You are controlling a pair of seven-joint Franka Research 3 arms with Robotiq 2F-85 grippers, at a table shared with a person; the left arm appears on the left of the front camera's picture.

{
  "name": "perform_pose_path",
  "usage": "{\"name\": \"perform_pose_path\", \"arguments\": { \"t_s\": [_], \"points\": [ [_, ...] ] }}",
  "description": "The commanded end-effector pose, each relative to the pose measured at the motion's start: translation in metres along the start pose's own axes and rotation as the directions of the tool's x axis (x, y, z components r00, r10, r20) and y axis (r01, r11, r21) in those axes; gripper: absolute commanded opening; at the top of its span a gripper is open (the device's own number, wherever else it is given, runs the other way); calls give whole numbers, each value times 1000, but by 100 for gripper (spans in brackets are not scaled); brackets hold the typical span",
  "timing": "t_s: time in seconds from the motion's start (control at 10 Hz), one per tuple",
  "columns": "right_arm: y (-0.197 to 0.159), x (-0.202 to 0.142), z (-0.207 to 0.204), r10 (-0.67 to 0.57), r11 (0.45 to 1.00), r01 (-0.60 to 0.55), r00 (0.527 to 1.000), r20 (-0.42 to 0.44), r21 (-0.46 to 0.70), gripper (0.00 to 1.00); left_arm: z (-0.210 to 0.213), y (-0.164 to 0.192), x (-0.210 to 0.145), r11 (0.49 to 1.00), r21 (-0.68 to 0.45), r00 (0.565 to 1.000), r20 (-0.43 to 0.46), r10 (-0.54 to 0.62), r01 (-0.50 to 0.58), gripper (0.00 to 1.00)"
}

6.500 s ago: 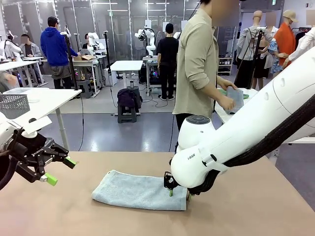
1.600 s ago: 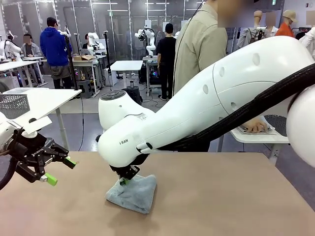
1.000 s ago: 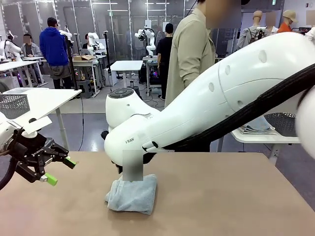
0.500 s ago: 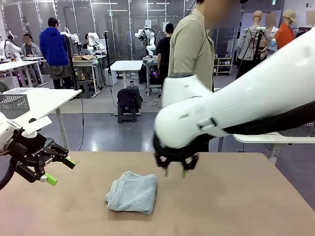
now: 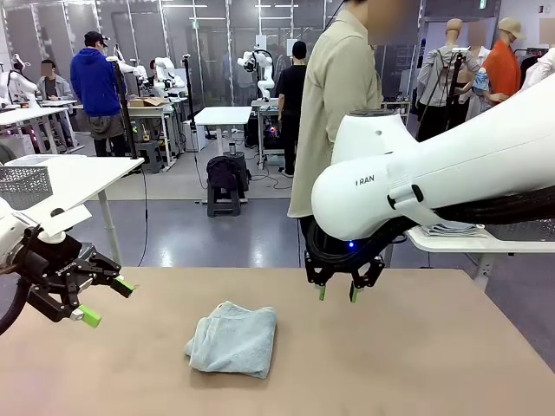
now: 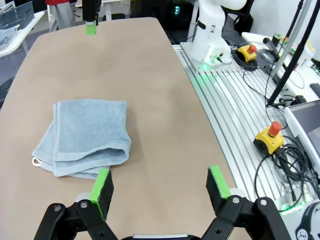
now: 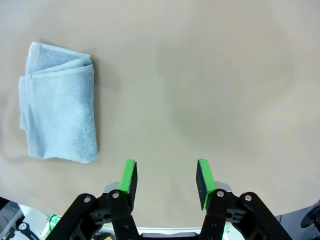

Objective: Fold the towels and place them in the basket.
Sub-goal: When a person lays out a Towel with hook on the table, fold it in half twice, then place the folded Towel with hook on the right side of the table.

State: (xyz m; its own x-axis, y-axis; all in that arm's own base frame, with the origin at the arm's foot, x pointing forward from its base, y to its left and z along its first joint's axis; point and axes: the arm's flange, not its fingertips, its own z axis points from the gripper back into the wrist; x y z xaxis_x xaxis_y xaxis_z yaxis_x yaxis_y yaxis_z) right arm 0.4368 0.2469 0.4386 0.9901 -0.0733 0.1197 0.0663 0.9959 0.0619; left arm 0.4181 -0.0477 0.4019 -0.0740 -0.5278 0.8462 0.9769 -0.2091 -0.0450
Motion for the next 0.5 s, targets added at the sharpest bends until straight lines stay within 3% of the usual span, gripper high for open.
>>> {"name": "perform_pose_path", "arguments": {
  "t_s": [0.0,0.4],
  "points": [
    [5,1,-2,-20,1000,20,1000,5,-9,61,2,-1,0,1000,-9,1000,-3,-19,19,94],
    [5,1,-2,-20,1000,20,1000,5,-9,61,2,-1,0,1000,-9,1000,-3,-19,19,94]
  ]
}}
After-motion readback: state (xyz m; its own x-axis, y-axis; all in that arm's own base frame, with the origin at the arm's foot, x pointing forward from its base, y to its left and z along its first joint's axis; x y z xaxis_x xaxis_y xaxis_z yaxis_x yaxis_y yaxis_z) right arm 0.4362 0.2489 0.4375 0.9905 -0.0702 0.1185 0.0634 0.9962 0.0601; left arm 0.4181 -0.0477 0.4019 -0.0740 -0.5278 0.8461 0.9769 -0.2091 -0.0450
